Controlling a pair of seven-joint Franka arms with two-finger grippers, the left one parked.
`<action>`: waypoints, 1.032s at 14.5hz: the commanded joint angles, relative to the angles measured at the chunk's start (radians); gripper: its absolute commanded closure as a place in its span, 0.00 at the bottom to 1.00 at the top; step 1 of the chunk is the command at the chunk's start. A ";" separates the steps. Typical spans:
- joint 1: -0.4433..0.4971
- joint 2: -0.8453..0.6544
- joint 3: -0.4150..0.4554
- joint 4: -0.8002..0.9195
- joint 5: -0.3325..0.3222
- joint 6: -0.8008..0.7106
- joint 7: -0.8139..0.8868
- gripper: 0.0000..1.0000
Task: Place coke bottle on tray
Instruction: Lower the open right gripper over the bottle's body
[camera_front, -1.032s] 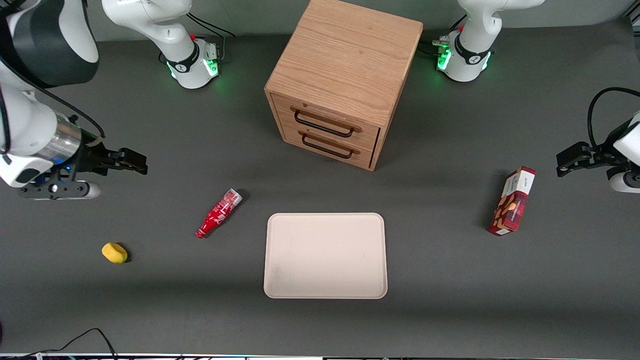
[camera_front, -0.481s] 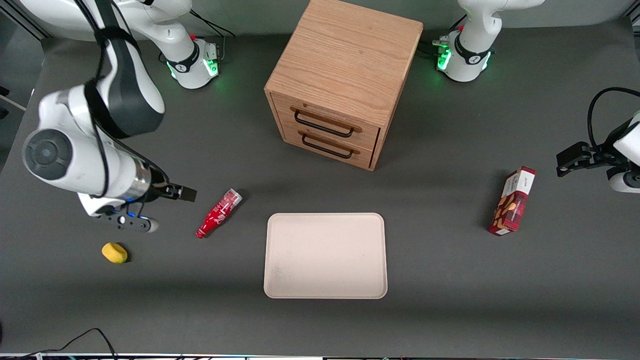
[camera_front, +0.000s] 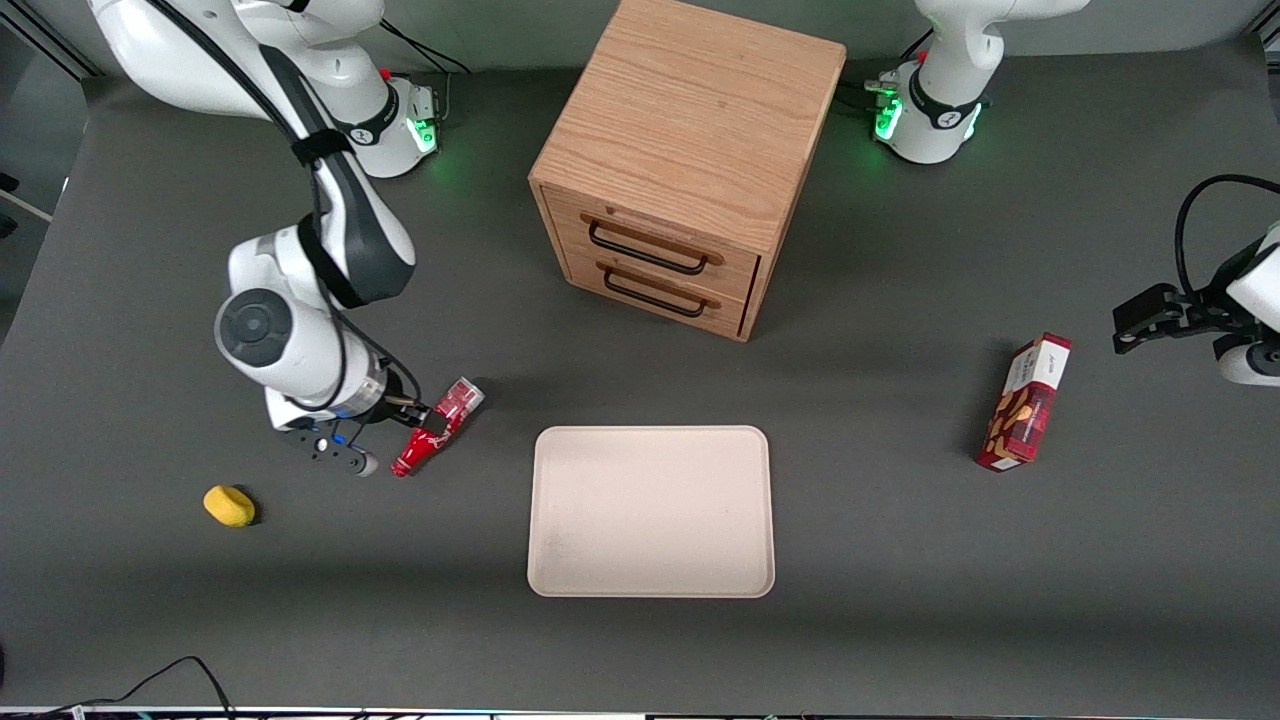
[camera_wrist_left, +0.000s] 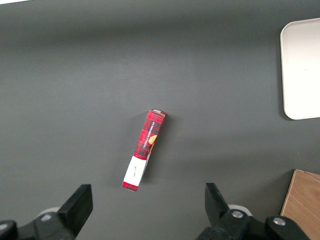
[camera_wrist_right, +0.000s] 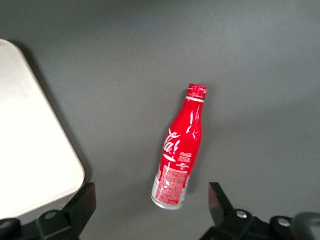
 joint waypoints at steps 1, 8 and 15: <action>0.000 -0.021 0.000 -0.111 -0.023 0.127 0.060 0.00; 0.000 0.056 -0.004 -0.188 -0.026 0.312 0.212 0.00; 0.000 0.124 -0.015 -0.188 -0.026 0.377 0.224 0.00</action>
